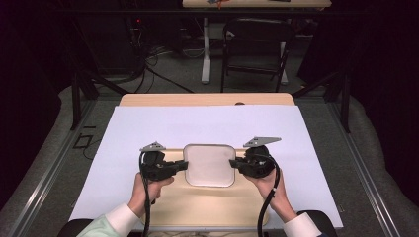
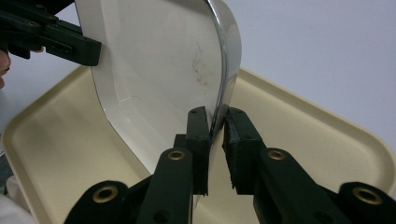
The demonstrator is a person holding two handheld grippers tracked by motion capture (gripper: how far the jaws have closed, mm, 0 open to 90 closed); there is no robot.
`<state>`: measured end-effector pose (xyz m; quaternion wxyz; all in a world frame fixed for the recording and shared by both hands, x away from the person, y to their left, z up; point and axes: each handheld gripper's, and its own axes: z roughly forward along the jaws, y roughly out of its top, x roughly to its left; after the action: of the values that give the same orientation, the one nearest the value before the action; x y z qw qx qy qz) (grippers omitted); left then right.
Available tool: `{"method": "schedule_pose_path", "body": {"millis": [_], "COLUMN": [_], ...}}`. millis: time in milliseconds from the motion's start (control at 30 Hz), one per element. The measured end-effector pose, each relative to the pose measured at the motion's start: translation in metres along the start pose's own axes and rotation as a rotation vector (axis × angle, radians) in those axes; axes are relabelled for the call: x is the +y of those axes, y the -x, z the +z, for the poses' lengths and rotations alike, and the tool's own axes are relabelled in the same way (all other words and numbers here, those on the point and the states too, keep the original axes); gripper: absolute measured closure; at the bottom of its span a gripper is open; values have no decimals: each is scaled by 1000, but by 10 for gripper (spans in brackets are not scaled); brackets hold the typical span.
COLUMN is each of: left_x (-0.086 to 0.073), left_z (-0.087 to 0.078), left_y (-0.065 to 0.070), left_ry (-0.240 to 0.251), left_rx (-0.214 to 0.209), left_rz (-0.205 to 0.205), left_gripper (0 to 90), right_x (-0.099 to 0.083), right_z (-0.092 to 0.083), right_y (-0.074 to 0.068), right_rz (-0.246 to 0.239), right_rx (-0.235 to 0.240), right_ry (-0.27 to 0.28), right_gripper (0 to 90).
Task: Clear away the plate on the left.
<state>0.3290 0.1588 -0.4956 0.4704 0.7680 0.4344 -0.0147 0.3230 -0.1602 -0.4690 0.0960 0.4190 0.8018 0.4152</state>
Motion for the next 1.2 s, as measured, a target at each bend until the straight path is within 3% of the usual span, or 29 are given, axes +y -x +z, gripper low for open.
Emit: {"method": "schedule_pose_path", "body": {"millis": [133,400,633,900,1200], "left_x": [-4,-8,-9,-8,-7], "left_z": [-1,2,7,13,18], "left_y": [-5,-17,-18,-17,-19], "left_ry": [-28,-89,-115,-126,-148], "left_rx": [-15,22,29,71,79], "left_rz": [-32,-60,-42,-1,10], "left_gripper": [832,833,826,817,803], "right_x": [-2,-5,-5,-5,-7], "right_z": [8,30,39,45,52], "right_y": [0,3,8,13,15], "right_rz": [15,38,50,67,59], "right_rx": [19,52,42,37,24], "right_ry": [-33,-101,-128,-141,-169], "right_gripper": [807,805,805,796,779]}}
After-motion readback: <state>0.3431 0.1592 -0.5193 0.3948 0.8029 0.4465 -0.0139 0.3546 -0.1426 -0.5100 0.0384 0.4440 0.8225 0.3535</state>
